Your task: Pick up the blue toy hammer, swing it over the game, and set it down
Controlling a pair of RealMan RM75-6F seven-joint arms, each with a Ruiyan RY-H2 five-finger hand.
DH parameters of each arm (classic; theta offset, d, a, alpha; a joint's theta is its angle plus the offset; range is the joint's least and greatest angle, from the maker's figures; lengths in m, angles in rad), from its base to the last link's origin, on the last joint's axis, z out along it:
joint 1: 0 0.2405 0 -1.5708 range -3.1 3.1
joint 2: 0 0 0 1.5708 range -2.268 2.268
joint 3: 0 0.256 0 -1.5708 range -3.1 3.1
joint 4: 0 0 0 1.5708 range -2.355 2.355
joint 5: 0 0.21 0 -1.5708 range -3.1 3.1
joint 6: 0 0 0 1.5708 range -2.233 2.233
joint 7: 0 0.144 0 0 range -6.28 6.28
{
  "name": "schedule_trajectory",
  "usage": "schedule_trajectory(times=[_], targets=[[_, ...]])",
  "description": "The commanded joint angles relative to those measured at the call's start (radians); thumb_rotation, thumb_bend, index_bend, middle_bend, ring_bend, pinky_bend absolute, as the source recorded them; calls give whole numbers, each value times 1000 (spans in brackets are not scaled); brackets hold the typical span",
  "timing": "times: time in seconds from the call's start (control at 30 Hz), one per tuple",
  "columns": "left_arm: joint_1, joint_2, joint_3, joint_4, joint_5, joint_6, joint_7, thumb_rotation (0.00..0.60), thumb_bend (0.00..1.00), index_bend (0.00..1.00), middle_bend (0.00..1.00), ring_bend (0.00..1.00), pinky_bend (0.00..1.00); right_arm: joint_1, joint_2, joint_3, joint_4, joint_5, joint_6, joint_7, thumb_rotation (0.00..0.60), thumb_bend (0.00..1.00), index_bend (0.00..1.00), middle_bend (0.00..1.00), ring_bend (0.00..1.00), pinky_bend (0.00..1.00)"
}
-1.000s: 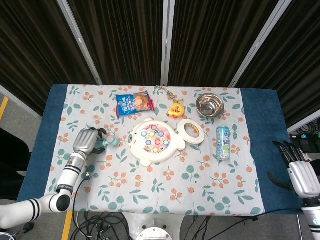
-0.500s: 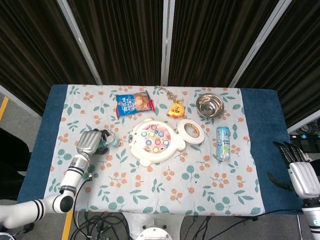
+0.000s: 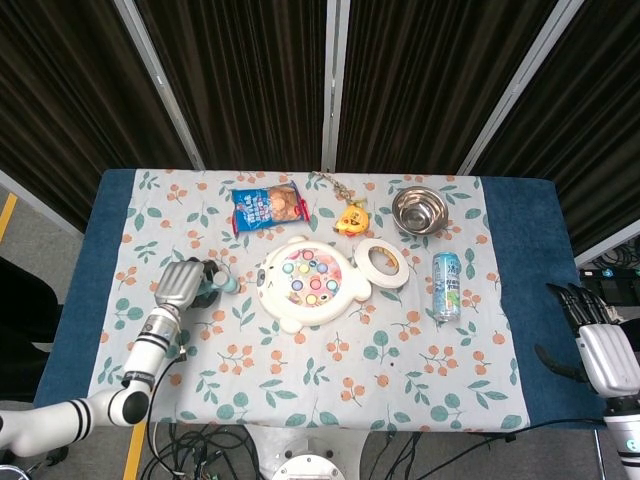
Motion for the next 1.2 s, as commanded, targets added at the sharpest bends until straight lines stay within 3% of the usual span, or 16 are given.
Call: schedule_trajectory(times=[0.03, 0.67, 0.9, 1.2], targets=[[1, -3, -1, 4, 2, 1, -2, 583, 334, 448, 470, 329, 441, 0, 0, 0, 0, 0, 0, 0, 600, 201, 0, 119, 0, 0], [18, -26, 1, 62, 91, 12, -95, 600, 466, 507, 559, 403, 510, -4, 0, 0, 2, 4, 2, 3, 600, 200, 0, 119, 0, 0], [26, 9, 10, 78, 248, 70, -210, 600, 543, 522, 591, 434, 639, -14, 4, 0, -1, 3, 18, 0, 600, 201, 0, 120, 0, 0], [-23, 48, 8, 108, 485, 160, -406, 600, 597, 550, 637, 504, 725, -31, 9, -1, -14, 5, 41, -16, 600, 200, 0, 120, 0, 0]])
